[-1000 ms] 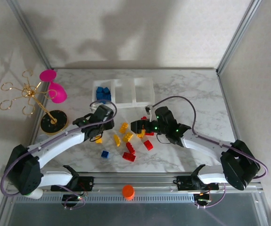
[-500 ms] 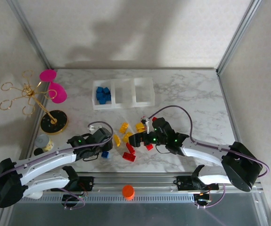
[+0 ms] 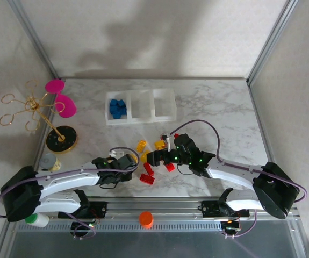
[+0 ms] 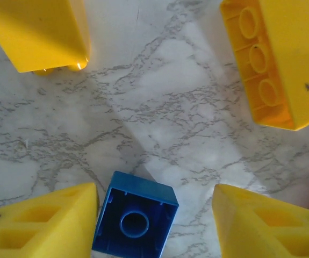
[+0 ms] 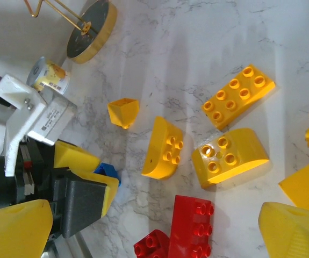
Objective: Sort the legos into containers by color
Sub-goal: Pick up the lego from the middle-left of the table.
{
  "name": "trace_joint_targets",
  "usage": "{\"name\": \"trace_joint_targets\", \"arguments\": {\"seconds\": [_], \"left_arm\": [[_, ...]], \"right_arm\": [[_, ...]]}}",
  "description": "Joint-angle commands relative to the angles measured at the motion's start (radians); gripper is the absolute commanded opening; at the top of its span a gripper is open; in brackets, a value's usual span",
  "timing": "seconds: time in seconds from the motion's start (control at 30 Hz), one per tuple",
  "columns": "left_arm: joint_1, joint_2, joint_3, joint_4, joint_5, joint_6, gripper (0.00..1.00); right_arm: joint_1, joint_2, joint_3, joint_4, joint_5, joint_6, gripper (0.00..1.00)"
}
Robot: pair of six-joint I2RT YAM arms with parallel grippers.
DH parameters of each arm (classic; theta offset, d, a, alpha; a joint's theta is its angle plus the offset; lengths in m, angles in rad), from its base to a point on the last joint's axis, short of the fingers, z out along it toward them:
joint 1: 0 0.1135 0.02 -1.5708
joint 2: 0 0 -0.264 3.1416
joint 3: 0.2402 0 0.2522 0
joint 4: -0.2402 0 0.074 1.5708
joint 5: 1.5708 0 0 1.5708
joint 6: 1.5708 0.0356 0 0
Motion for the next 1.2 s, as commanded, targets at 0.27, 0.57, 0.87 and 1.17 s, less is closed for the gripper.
{"name": "trace_joint_targets", "arguments": {"seconds": [0.27,0.57,0.87,1.17], "left_arm": [[-0.042,0.056,-0.008,0.028,-0.047,-0.050,0.35],[-0.036,-0.053,0.082,-0.067,-0.140,-0.056,0.31],[0.164,-0.026,0.351,-0.109,-0.267,0.154,0.32],[0.412,0.252,0.618,0.086,-0.213,0.346,0.32]], "right_arm": [[0.006,-0.022,0.004,0.003,0.039,0.000,0.99],[0.005,-0.069,0.054,-0.064,0.090,0.005,0.99],[-0.072,-0.151,0.116,-0.165,0.161,0.011,0.99],[-0.183,-0.135,0.156,-0.153,0.118,0.015,0.99]]}}
